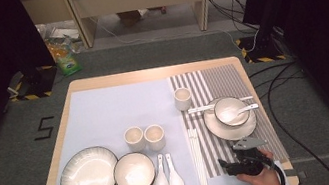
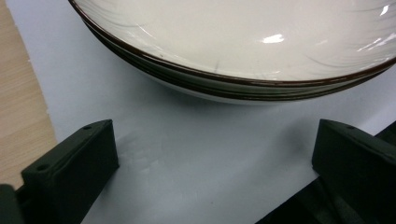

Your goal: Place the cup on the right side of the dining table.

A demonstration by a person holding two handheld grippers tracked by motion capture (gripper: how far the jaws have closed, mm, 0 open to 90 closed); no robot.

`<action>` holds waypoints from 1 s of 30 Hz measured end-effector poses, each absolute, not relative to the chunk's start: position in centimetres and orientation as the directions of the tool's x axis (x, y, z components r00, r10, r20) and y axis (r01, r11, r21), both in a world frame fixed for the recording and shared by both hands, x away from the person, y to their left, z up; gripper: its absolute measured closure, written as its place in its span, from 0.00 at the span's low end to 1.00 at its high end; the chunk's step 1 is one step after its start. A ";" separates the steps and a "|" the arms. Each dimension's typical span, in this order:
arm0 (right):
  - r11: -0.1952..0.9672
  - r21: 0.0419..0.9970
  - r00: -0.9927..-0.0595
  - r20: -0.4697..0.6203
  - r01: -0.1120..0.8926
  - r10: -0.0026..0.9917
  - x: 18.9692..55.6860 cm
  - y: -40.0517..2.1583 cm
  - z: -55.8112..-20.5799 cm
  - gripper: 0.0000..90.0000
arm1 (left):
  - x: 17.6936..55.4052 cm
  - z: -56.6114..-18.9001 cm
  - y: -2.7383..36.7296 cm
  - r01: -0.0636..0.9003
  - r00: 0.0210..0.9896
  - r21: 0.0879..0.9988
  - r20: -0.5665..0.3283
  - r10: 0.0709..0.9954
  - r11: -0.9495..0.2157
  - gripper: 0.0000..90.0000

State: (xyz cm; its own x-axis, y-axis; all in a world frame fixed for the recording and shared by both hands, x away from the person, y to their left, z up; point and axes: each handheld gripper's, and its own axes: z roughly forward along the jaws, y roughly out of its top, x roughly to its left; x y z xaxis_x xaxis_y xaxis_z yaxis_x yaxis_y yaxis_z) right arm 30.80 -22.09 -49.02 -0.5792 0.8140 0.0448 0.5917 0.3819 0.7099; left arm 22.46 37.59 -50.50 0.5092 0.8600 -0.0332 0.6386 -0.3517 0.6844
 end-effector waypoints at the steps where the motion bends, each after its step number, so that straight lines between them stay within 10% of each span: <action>1: 0.383 0.710 -0.581 0.045 0.591 0.812 30.8 -22.1 -49.0 0.33 | 22.5 -50.5 37.6 0.638 0.510 0.685 -0.032 0.860 -0.353 0.00; 30: 0.389 0.717 -0.587 0.033 0.578 0.809 30.6 -22.1 -49.2 0.32 | 22.5 -50.5 37.6 0.638 0.510 0.684 -0.032 0.860 -0.353 0.00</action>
State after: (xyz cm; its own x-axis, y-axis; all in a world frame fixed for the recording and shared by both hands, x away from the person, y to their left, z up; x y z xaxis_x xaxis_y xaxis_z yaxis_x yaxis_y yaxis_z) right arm 30.63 -22.09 -49.19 -0.5869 0.8090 0.0334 0.5776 0.3894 0.7174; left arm 22.47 37.60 -50.49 0.5099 0.8596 -0.0322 0.6380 -0.3528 0.6844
